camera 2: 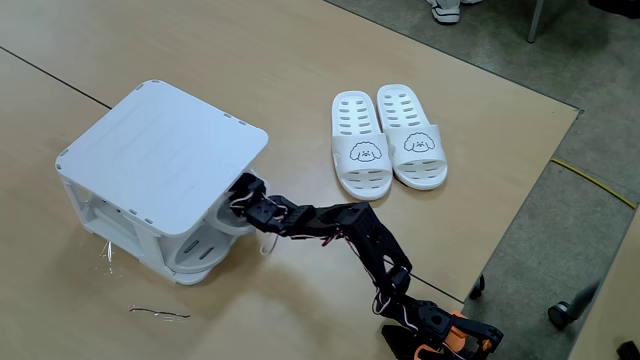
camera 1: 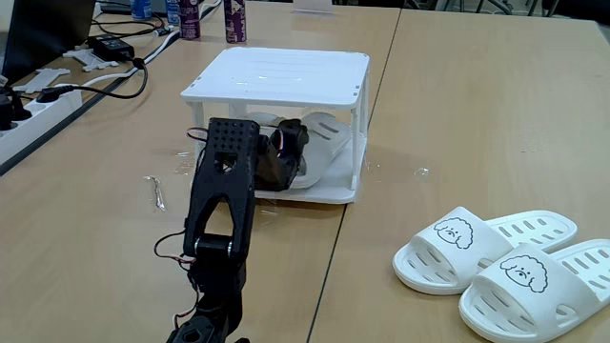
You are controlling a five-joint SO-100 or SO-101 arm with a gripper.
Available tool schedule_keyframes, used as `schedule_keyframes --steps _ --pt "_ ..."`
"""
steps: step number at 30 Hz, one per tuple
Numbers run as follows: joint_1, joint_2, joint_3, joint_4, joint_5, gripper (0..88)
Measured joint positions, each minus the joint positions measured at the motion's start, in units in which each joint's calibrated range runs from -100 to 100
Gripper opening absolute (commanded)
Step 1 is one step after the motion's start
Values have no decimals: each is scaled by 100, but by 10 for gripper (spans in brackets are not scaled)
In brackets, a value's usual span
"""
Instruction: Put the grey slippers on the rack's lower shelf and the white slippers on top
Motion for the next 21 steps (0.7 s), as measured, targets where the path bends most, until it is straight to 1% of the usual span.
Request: schedule_keyframes --steps 3,4,7,8,9,13,16,21 --pt "0 487 -863 146 0 9" --pt "22 594 -1024 146 0 30" --pt "180 891 -1312 155 0 213" --pt "202 907 -1312 155 0 249" --pt "202 907 -1312 155 0 267" --pt "165 825 -1159 155 0 268" --pt "165 124 -90 155 0 268" --pt "277 -1790 2408 155 0 268"
